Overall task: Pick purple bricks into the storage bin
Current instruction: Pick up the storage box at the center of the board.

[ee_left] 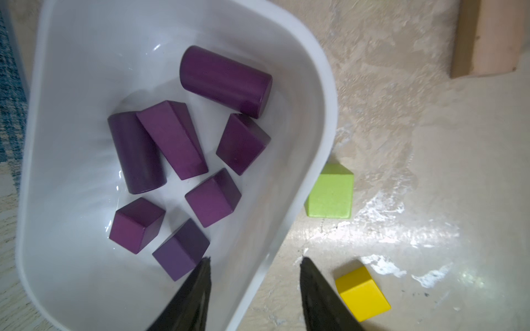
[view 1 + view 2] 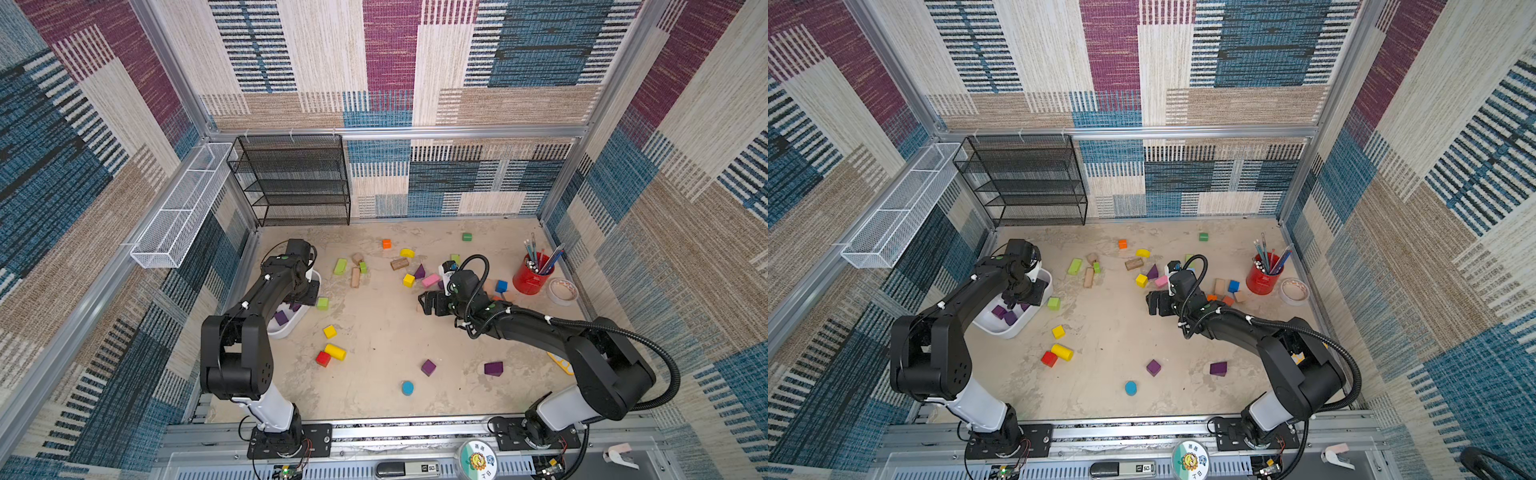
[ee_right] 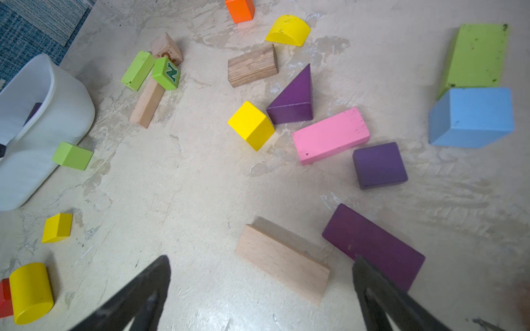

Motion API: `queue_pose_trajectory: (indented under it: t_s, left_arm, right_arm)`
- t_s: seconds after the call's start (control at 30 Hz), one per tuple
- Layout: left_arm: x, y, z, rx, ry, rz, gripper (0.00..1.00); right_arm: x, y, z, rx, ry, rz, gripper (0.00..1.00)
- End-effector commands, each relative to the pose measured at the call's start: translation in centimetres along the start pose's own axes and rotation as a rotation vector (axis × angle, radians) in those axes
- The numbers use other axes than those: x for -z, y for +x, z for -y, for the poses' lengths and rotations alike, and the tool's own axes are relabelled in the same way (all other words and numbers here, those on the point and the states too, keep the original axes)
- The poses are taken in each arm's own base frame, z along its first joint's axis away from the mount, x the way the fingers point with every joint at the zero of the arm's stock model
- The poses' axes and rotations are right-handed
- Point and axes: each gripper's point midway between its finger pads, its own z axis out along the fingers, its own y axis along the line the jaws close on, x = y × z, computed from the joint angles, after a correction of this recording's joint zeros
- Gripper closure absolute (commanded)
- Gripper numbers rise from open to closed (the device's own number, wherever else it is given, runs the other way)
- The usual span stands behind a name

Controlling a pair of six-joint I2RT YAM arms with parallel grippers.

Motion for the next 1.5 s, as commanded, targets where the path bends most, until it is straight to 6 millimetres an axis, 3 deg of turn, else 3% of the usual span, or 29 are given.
queue_pose_trajectory:
  t_s: [0.0, 0.53, 0.7, 1.03, 1.47]
  left_arm:
    - [-0.7, 0.7, 0.9, -0.031, 0.053, -0.052, 0.51]
    - [-2.9, 1.8, -0.9, -0.046, -0.065, -0.152, 0.83]
    - [-3.0, 1.7, -1.6, -0.047, -0.102, -0.157, 1.00]
    - [-1.7, 1.2, -2.9, -0.036, -0.173, -0.138, 1.00]
    - [2.4, 0.1, -2.9, -0.046, -0.209, -0.027, 1.00]
  right_arm:
    - [0.1, -0.6, -0.5, 0.001, -0.023, 0.023, 0.01]
    - [0.6, -0.8, -0.4, 0.009, -0.022, 0.042, 0.01]
    - [0.8, -1.0, -0.4, 0.006, -0.019, 0.055, 0.00]
    - [1.6, -1.0, -0.1, 0.002, -0.005, 0.066, 0.00]
    - [1.8, -1.4, 0.5, -0.031, 0.042, 0.068, 0.00]
